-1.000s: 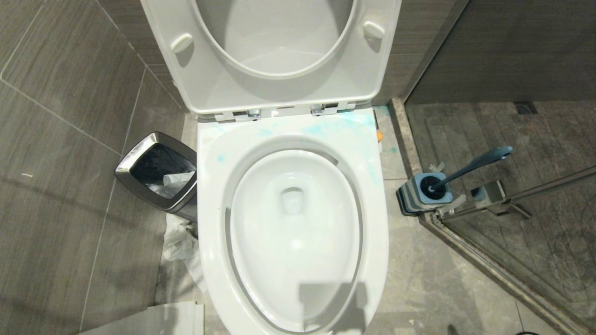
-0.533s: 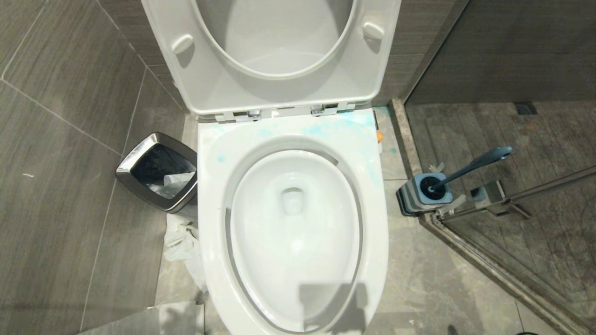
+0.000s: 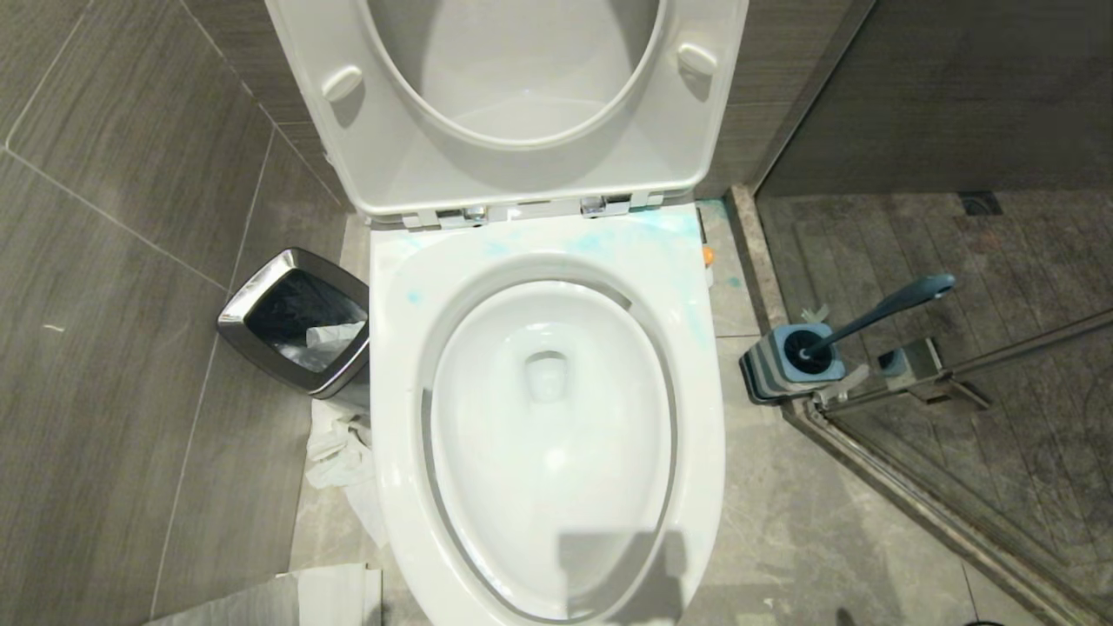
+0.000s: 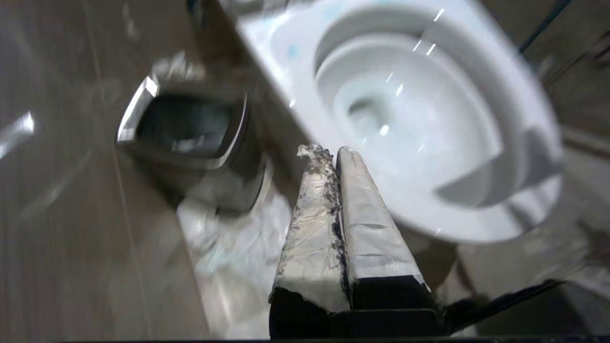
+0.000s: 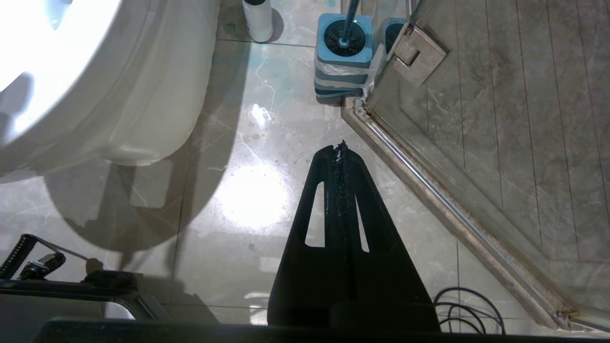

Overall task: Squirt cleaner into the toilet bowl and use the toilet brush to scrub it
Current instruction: Pour in the cleaning agent

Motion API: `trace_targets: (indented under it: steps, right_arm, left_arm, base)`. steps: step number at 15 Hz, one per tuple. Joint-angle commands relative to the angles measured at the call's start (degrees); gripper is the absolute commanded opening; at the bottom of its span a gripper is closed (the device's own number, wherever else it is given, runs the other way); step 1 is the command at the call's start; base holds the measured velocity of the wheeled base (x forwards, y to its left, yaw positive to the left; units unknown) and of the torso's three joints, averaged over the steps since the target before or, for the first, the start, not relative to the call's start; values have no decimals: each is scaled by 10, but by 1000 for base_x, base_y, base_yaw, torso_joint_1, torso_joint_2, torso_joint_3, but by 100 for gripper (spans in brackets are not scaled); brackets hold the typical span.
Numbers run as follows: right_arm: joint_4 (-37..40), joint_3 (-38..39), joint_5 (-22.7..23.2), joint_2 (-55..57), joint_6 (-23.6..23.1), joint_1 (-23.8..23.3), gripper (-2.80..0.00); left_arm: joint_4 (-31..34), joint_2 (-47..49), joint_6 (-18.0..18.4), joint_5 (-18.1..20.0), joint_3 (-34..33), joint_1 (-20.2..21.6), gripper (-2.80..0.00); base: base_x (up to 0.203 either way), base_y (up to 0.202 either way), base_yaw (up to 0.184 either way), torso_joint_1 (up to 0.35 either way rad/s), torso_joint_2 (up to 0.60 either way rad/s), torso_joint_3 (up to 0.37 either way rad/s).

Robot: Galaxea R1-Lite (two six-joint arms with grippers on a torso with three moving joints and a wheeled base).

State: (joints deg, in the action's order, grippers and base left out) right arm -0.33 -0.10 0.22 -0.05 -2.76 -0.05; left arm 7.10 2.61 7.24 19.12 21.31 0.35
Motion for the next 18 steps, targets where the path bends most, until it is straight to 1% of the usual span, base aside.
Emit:
trace_targets:
  steps: [1, 2, 3, 4, 5, 7, 9, 11, 16, 18]
  right_arm:
    - [0, 0, 0, 0, -1, 0, -280]
    - [0, 0, 0, 0, -1, 0, -280]
    - [0, 0, 0, 0, -1, 0, -280]
    - [0, 0, 0, 0, -1, 0, -280]
    - [0, 0, 0, 0, -1, 0, -280]
    - [0, 0, 0, 0, -1, 0, -280]
    - [0, 0, 0, 0, -1, 0, -280]
    - [0, 0, 0, 0, -1, 0, -280]
    - [0, 0, 0, 0, -1, 0, -280]
    - [0, 0, 0, 0, -1, 0, -280]
  left_arm:
    - [-58, -22, 9, -50, -144, -2, -280]
    - [-96, -23, 12, -89, -191, -2, -280]
    - [-104, -24, 14, -140, -212, -2, -280]
    - [-68, -25, 10, -163, -212, -3, -280]
    - [-47, -25, -6, -166, -206, -3, -280]
    - [-47, -25, -5, -165, -205, -3, -280]
    - [-48, -25, -13, -170, -206, -3, -280]
    - [-47, -25, -4, -165, -205, -3, -280]
    - [-43, -25, -3, -164, -203, -3, -280]
    - [-42, -25, -3, -164, -203, -3, -280]
  base:
    - [0, 0, 0, 0, 0, 0]
    - [0, 0, 0, 0, 0, 0]
    - [0, 0, 0, 0, 0, 0]
    - [0, 0, 0, 0, 0, 0]
    - [0, 0, 0, 0, 0, 0]
    - [0, 0, 0, 0, 0, 0]
    - [0, 0, 0, 0, 0, 0]
    - [0, 0, 0, 0, 0, 0]
    - [0, 0, 0, 0, 0, 0]
    - [0, 0, 0, -2, 2, -116]
